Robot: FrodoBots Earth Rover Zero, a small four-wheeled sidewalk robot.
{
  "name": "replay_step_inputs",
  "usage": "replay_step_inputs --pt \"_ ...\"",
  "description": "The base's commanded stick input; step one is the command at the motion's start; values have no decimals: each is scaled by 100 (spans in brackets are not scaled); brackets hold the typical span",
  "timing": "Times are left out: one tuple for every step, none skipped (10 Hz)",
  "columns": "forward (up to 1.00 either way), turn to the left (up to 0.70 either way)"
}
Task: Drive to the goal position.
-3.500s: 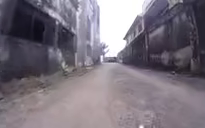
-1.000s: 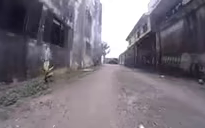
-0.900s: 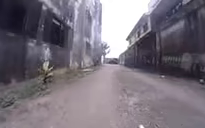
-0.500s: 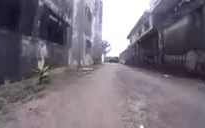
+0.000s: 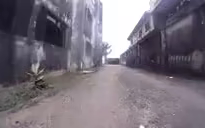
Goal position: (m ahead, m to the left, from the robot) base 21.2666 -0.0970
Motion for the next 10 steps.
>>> replay_step_inputs --pt "50 0" --pt "50 0" --pt "50 0" --pt "50 0" --pt "50 0" --pt "50 0" --pt "50 0" --pt "50 0" --pt "50 0" --pt "50 0"
